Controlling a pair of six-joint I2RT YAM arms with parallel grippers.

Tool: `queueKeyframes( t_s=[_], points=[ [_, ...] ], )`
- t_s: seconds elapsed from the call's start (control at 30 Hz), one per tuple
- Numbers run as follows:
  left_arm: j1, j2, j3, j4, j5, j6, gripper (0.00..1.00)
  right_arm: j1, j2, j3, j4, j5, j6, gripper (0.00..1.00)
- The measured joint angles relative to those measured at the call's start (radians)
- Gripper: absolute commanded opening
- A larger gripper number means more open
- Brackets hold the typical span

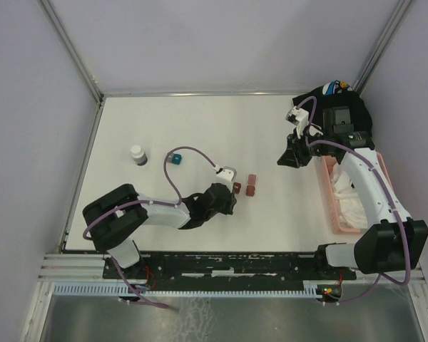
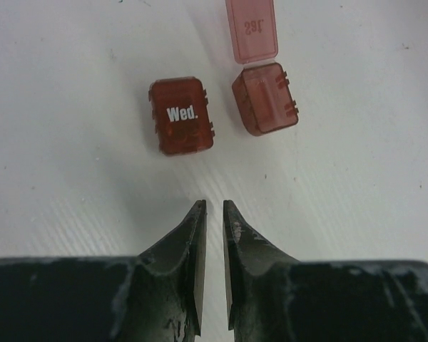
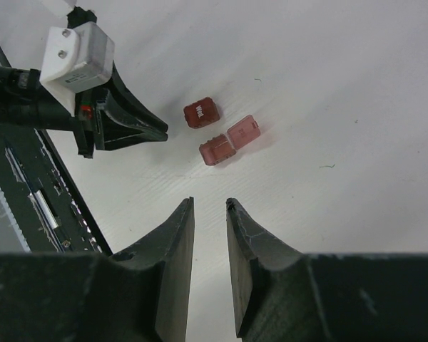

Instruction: Sort the pills into containers

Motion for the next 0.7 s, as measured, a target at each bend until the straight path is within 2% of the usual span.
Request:
queueKeyframes(
  t_s=[0.23,0.47,0.63,0.7],
  points=[
    [0.011,0.129,0.137,-0.035,-0.051,0.005,0.22,-0.007,-0.012,-0.001,0.000,-0.011,0.000,0.33],
    [0.100,0.200,0.214,-0.056,-0.067,0.026,0.22,-0.047,-0.033,-0.015,0.010,-0.021,0.006,0.33],
    [0.169,0.198,0.215,-0.056,-0.056,0.061,0.27,-0.073,-0.051,-0.019,0.023,-0.016,0.010,0.39],
    [0.184,0.184,0.214,-0.056,-0.045,0.077,0.32,-0.089,-0.053,-0.020,0.028,0.006,0.014,0.44]
  ],
)
